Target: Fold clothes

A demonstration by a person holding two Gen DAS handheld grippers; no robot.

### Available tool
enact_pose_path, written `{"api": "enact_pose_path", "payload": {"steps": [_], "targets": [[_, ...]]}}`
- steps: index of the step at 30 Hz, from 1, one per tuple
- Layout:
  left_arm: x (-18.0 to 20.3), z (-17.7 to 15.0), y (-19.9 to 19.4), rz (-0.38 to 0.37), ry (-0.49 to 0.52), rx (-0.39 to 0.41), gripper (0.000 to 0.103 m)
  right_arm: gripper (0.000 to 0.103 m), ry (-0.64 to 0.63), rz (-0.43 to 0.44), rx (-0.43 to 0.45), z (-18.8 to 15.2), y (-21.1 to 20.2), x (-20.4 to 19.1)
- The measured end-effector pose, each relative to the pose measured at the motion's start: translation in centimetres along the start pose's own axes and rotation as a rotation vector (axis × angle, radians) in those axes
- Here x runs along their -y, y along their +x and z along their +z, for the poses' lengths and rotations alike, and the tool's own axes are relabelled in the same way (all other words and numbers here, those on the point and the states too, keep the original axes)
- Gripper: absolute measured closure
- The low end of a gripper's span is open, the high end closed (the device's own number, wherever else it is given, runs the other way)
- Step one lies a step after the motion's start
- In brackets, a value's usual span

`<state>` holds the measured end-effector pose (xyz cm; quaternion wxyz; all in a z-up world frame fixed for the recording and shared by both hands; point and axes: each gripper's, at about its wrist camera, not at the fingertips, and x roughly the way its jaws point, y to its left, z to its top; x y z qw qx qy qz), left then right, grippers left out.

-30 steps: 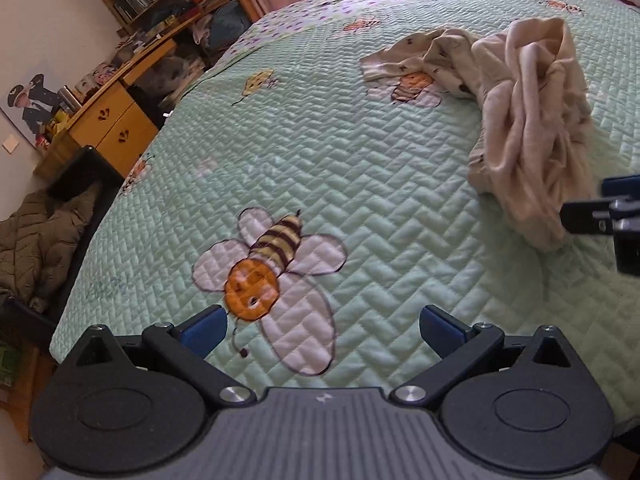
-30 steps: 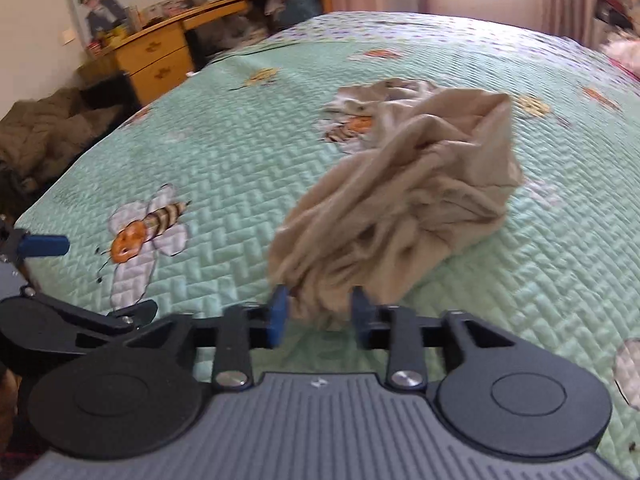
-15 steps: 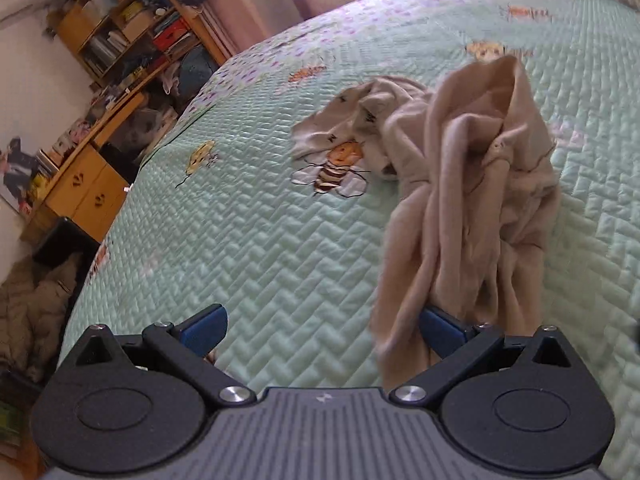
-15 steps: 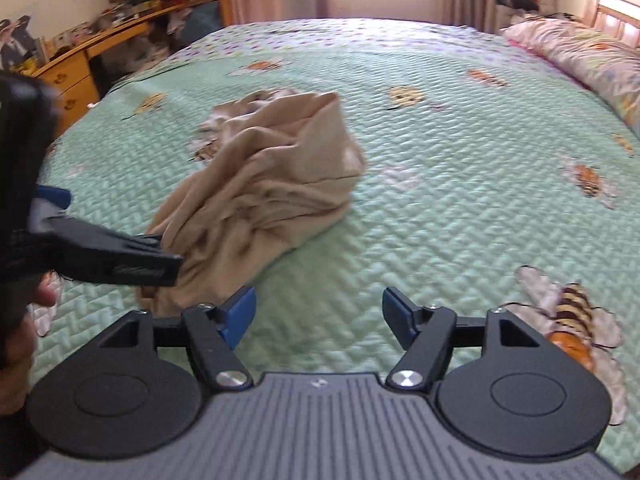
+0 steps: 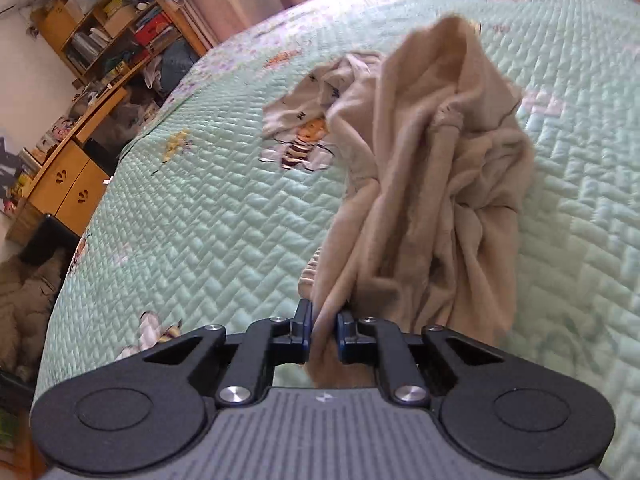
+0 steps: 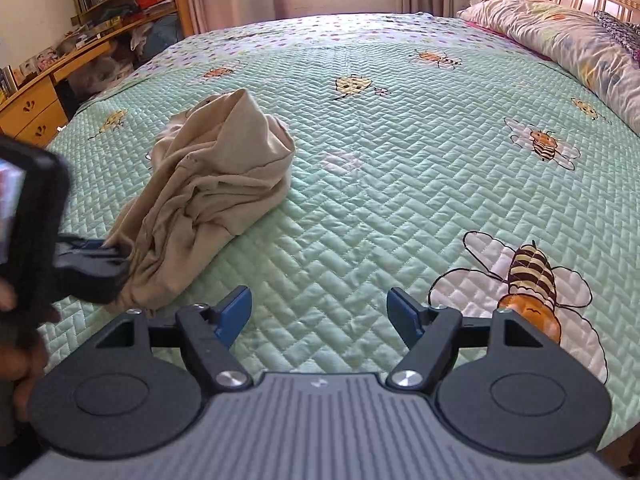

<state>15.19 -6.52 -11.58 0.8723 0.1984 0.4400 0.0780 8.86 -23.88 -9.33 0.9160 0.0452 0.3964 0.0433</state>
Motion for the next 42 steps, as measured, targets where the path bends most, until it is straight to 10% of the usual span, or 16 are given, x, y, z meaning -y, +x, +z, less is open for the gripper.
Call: {"api": "enact_pose_path", "payload": {"steps": [10,18,32,37,42], "targets": [[-4.8,-4.6,-6.1,-0.041,-0.015,0.023,0.099,0.023,0.007,0.032,0.005,-0.9,-1.1,-0.4],[-6.4,-6.8,-5.5,-0.064,-0.041,-0.039,0.098,0.021,0.234,0.249,0.036,-1.9,-0.8,1.2],[-11.7,-9.1,-5.3,-0.046,-0.163,-0.073,0.078,0.022,-0.045,0.25,0.025,1.7,7.3,-7.9],[-13.4,-9.6,-5.3,-0.034,-0.197,-0.078,0.074,0.076,0.009,0.294,-0.043,0.8,10.0,-9.0],[-13.9,-9.8,-5.5,-0.038,-0.209,-0.077,0.069,0.097,0.036,0.298,0.016,-0.2,8.6,-8.3]]}}
